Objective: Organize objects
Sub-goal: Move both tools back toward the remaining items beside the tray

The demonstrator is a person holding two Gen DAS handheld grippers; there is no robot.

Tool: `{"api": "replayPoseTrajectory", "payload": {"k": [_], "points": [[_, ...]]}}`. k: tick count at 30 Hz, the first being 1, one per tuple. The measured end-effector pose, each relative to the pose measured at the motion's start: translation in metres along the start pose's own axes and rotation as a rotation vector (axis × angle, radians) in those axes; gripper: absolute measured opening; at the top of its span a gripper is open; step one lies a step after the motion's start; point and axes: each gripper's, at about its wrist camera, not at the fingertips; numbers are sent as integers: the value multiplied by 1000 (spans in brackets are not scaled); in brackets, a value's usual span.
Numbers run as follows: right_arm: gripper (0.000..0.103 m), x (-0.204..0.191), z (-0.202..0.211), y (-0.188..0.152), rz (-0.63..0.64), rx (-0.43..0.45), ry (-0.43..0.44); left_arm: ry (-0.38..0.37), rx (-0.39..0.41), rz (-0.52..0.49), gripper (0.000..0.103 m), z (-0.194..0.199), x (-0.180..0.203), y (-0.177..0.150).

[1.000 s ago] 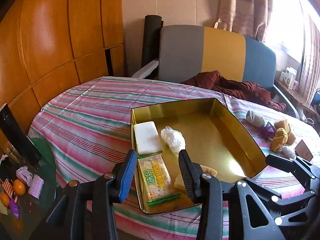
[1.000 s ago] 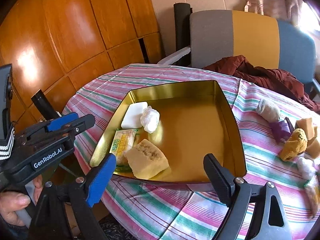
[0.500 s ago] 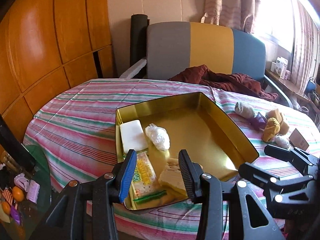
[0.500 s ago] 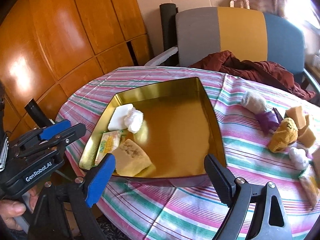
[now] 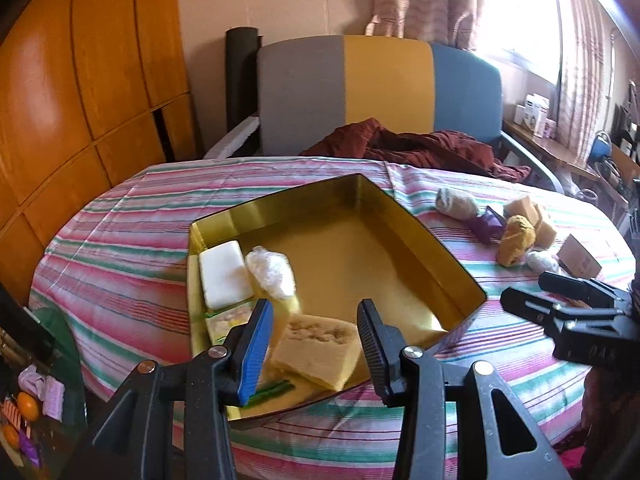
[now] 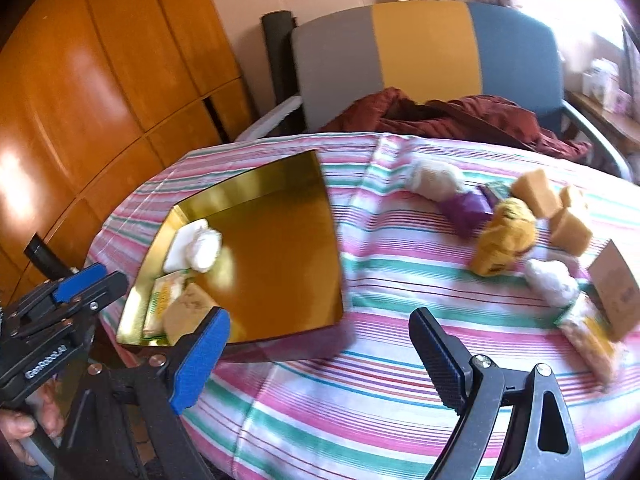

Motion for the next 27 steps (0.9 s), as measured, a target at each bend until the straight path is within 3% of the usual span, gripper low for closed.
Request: {"api": "replayPoseTrajectory", "payload": {"k": [7, 12, 16, 21, 27], "points": [[91, 66, 46, 0, -121, 61, -109, -57, 2, -56, 44, -1, 25, 5], [91, 132, 108, -3, -241, 129, -236, -96, 3, -101, 44, 0, 45, 7], [91, 189, 156, -9, -345, 158, -391, -130, -9, -138, 44, -3, 61, 8], [90, 253, 180, -17, -484, 133, -528, -169, -8, -186, 44, -1, 83, 11], [85, 303, 162, -22, -534, 32, -601, -212, -7, -254, 44, 1, 112, 13]]}}
Point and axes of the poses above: each gripper's, at about its wrist camera, not at the fingertips, and z roughly against the way its jaws point, x to its right, y to its top, and after that the axes turned 11 degrees about y, right-handed
